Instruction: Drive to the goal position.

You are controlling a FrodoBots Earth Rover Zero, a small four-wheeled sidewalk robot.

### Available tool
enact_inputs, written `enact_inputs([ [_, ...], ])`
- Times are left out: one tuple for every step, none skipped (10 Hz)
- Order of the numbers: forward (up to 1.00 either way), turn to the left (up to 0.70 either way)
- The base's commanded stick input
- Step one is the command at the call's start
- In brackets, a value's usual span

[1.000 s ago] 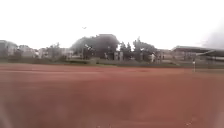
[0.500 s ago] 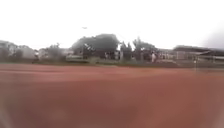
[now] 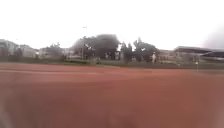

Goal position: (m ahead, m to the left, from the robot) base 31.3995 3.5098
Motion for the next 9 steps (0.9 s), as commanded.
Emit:
enact_inputs([
  [0.70,0.00],
  [0.70,0.00],
  [0.70,0.00],
  [0.70,0.00],
  [0.70,0.00],
  [0.70,0.00],
  [0.70,0.00],
  [0.70,0.00],
  [0.70,0.00],
])
